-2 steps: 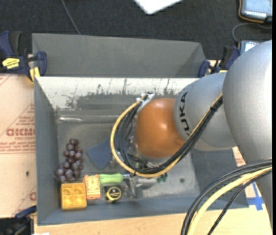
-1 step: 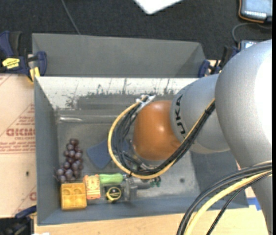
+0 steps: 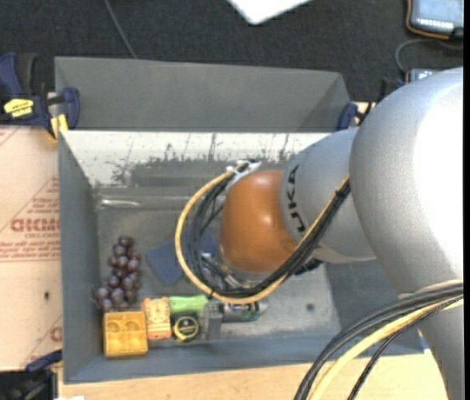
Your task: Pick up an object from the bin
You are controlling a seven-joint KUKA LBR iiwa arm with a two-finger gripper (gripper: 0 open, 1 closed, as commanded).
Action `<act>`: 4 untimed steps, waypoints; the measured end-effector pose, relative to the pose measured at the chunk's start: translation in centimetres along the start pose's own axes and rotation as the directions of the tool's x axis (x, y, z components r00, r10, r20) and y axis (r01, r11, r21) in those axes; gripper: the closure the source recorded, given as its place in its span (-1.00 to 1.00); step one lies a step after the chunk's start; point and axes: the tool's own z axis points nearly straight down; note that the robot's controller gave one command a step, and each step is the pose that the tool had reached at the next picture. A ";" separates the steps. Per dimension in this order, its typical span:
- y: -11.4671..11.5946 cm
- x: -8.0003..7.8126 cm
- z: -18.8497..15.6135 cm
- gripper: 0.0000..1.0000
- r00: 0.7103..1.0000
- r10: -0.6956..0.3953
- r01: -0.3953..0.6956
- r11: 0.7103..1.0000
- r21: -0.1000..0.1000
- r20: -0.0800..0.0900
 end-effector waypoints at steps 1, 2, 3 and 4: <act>2.5 -2.4 -0.4 1.00 0.970 0.245 -0.245 0.970 0.000 0.000; 2.5 -2.3 -0.4 1.00 0.970 0.244 -0.244 0.970 0.001 0.000; 1.6 -3.5 -9.9 1.00 0.976 0.217 -0.217 0.976 0.000 0.003; 1.6 -3.5 -9.9 -1.00 0.976 0.216 -0.216 0.976 0.001 0.003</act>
Offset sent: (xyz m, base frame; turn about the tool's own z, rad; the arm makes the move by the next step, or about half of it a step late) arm 0.0000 0.0000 0.0000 0.0000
